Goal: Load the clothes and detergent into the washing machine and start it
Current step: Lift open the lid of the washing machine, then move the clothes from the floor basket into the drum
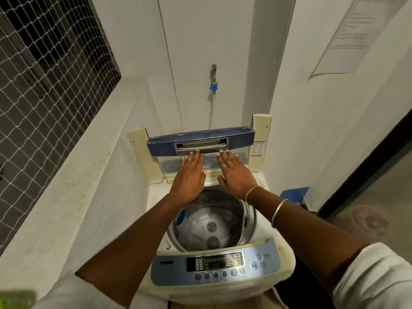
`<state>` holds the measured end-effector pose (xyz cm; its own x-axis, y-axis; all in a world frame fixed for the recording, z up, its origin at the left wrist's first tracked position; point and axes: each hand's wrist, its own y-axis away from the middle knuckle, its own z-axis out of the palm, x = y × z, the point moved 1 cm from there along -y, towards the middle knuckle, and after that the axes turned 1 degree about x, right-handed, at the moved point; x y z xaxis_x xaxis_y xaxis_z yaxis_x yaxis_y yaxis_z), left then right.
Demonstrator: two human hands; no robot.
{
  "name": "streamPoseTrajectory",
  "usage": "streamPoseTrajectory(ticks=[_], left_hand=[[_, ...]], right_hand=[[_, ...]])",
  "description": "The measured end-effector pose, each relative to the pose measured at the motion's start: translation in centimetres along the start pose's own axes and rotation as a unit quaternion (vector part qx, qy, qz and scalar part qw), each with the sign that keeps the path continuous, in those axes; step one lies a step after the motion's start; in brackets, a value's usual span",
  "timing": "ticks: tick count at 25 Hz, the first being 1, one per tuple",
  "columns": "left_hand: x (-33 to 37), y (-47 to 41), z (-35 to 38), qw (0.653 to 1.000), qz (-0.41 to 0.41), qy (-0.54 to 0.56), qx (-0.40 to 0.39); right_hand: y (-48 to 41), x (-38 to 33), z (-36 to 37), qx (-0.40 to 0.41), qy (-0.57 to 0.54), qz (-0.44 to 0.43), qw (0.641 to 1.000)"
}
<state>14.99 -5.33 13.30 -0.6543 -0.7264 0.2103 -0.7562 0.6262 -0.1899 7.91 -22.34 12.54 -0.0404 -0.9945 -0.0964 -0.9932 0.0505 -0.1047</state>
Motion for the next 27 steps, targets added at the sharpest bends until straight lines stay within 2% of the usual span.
streamPoseTrajectory(ticks=[3, 5, 7, 18, 27], left_hand=[[0.6, 0.4, 0.4, 0.998, -0.001, 0.066, 0.012], [1.1, 1.1, 0.7, 0.986, -0.036, 0.160, 0.036], [1.7, 1.9, 1.3, 0.976, -0.059, 0.205, 0.050], [12.9, 1.7, 7.6, 0.979, 0.002, 0.202, -0.029], [26.9, 2.9, 14.9, 0.968, 0.021, 0.225, -0.106]], right_hand=[[1.1, -0.1, 0.2, -0.003, -0.018, 0.016, 1.000], [2.1, 0.0, 0.3, -0.006, -0.038, 0.035, 0.999], [3.3, 0.5, 0.5, -0.007, -0.061, 0.052, 0.997], [11.4, 9.7, 1.2, -0.002, -0.109, 0.120, 0.987], [22.2, 22.1, 4.7, -0.071, -0.129, 0.165, 0.975]])
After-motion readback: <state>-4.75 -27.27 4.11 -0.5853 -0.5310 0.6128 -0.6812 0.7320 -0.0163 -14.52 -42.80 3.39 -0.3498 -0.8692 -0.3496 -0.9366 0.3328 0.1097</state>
